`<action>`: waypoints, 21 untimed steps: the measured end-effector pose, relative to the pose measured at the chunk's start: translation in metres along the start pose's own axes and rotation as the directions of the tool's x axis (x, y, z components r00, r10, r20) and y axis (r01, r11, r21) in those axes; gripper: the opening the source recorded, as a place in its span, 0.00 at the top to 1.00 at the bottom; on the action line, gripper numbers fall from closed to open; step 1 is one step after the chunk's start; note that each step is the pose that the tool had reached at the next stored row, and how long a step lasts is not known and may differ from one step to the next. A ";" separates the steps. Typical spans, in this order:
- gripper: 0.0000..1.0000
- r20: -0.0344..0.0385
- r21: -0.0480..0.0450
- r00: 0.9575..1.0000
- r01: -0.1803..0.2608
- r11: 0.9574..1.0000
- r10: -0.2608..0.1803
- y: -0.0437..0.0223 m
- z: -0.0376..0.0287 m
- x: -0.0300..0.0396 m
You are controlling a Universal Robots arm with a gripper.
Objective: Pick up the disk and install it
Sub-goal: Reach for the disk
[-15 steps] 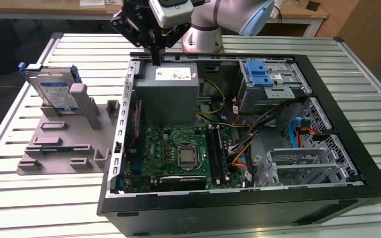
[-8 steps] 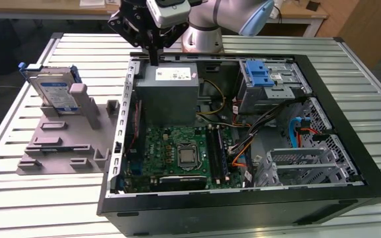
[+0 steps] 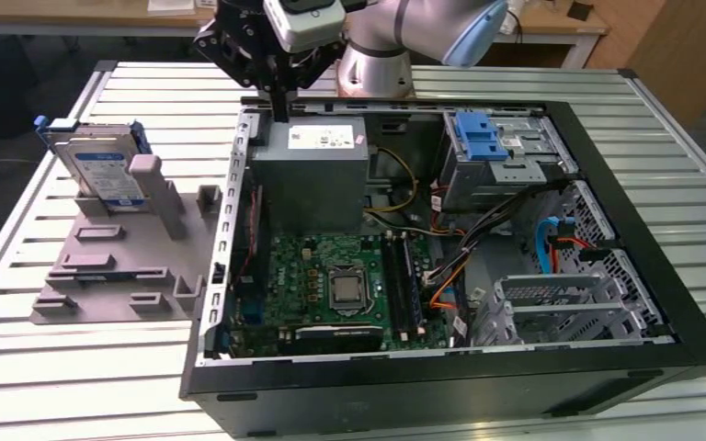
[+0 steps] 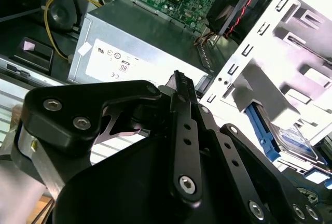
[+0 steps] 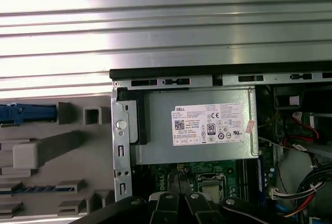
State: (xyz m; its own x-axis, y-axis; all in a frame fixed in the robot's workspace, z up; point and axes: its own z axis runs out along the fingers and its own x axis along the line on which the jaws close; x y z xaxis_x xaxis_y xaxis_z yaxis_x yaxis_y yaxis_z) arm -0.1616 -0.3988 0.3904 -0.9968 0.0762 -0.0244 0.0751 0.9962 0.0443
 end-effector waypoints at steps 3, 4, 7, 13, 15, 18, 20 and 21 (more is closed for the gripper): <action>0.89 0.000 0.000 1.000 0.000 1.000 0.000 -0.0001 0.0000 0.0018; 0.89 0.000 0.000 1.000 0.000 1.000 0.000 -0.0001 0.0001 0.0025; 0.89 0.000 0.000 1.000 0.000 1.000 0.000 -0.0001 0.0001 0.0047; 0.89 0.000 0.000 1.000 0.000 1.000 0.000 -0.0001 0.0001 0.0080; 0.89 0.000 0.000 1.000 0.000 1.000 0.000 -0.0001 0.0001 0.0082; 0.89 0.000 0.000 1.000 0.000 1.000 0.000 -0.0002 0.0000 0.0087; 0.89 0.000 0.000 1.000 0.000 1.000 0.000 -0.0002 0.0000 0.0091; 0.89 0.000 0.000 1.000 0.000 1.000 0.000 -0.0002 0.0000 0.0093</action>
State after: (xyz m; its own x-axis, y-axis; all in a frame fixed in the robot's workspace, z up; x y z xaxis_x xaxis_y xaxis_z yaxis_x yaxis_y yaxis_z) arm -0.1710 -0.3983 0.3902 -0.9968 0.0762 -0.0245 0.0751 0.9962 0.0443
